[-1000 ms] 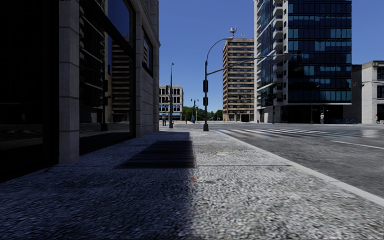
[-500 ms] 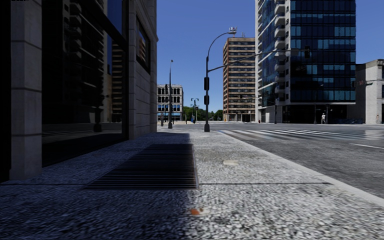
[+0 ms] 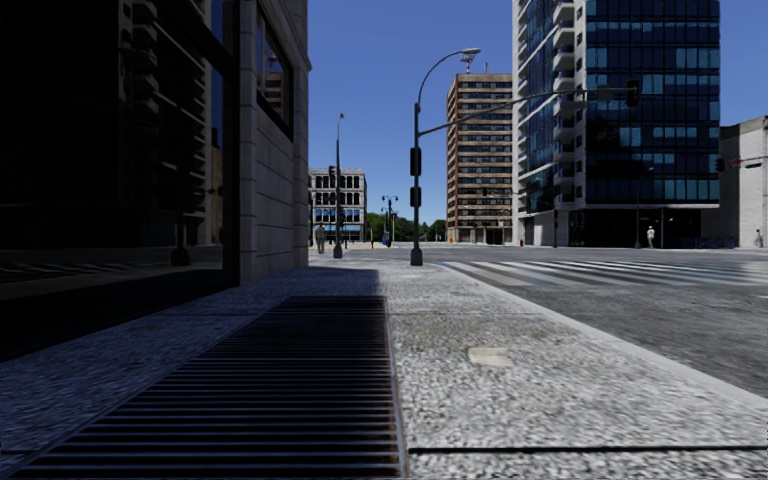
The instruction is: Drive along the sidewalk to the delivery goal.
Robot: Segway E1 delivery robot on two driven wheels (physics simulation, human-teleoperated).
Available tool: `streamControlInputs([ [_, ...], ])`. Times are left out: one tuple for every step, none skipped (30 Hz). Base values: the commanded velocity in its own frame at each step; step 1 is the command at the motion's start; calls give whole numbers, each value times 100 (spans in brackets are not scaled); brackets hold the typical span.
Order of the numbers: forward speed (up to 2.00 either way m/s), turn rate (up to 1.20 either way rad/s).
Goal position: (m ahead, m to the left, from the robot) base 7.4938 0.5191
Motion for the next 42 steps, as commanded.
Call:
streamControlInputs([
  [187,0],
  [187,0],
  [187,0],
  [187,0],
  [187,0],
  [187,0],
  [187,0],
  [187,0],
  [187,0],
  [187,0],
  [187,0],
  [187,0],
  [187,0],
  [187,0],
  [187,0],
  [187,0],
  [187,0],
  [187,0],
  [187,0],
  [187,0],
  [187,0],
  [187,0],
  [187,0],
  [187,0],
  [187,0],
  [187,0],
  [187,0],
  [187,0],
  [187,0],
  [187,0],
  [187,0],
  [187,0],
  [187,0],
  [188,0],
  [200,0],
  [200,0],
  [200,0],
  [200,0],
  [200,0],
  [200,0],
  [200,0],
  [200,0],
])
